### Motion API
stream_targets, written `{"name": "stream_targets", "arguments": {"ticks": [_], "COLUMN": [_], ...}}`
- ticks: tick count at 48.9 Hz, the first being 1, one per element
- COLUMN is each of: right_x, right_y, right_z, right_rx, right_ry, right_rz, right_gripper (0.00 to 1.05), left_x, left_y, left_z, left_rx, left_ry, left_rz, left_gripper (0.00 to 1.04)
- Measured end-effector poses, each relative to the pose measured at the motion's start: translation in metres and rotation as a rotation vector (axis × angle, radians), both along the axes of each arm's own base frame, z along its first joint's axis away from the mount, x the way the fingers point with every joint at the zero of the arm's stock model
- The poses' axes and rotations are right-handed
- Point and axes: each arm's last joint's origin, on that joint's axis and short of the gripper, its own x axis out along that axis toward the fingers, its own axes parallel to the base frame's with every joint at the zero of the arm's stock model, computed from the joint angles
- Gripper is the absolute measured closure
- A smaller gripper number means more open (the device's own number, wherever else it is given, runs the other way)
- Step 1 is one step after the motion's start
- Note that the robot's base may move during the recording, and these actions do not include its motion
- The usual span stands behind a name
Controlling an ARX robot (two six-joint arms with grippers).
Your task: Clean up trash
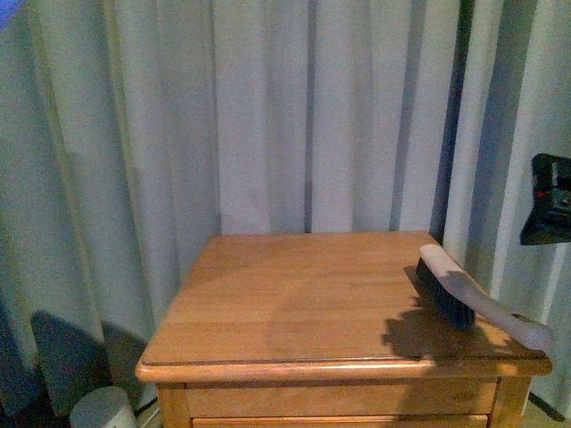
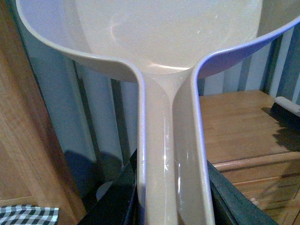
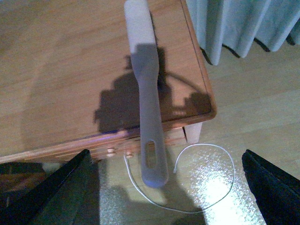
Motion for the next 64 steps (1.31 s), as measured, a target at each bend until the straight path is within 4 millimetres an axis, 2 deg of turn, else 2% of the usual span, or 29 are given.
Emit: {"name": "stream_targets", "arguments": {"ticks": [8, 21, 26, 42, 49, 64], "right_x": [0.034, 0.056, 0.065, 0.075, 0.078, 0.081], "right_y": [0.008, 0.014, 0.019, 0.032, 0.035, 0.033], "right_z": [-0.024, -0.041, -0.053, -0.083, -0.087, -0.088], "right_rx": [0.012, 0.044, 0.047, 0.054, 0.048, 0.033], "right_ry": [0.116, 0.146, 0.176, 0.242, 0.241, 0.229], "right_rz": [-0.018, -0.003, -0.004, -0.006, -0.008, -0.027], "right_gripper": [0.07, 0.07, 0.07, 0.07, 0.07, 0.61], "left_x": [0.000, 0.000, 0.000, 0.000, 0.000, 0.000], "left_y": [0.000, 0.000, 0.000, 0.000, 0.000, 0.000], "left_z": [0.000, 0.000, 0.000, 0.000, 0.000, 0.000], "left_rx": [0.000, 0.000, 0.000, 0.000, 0.000, 0.000], "left_ry": [0.000, 0.000, -0.001, -0.001, 0.000, 0.000], "left_rz": [0.000, 0.000, 0.000, 0.000, 0.000, 0.000], "left_gripper": [0.78, 0.78, 0.78, 0.78, 0.78, 0.78]}}
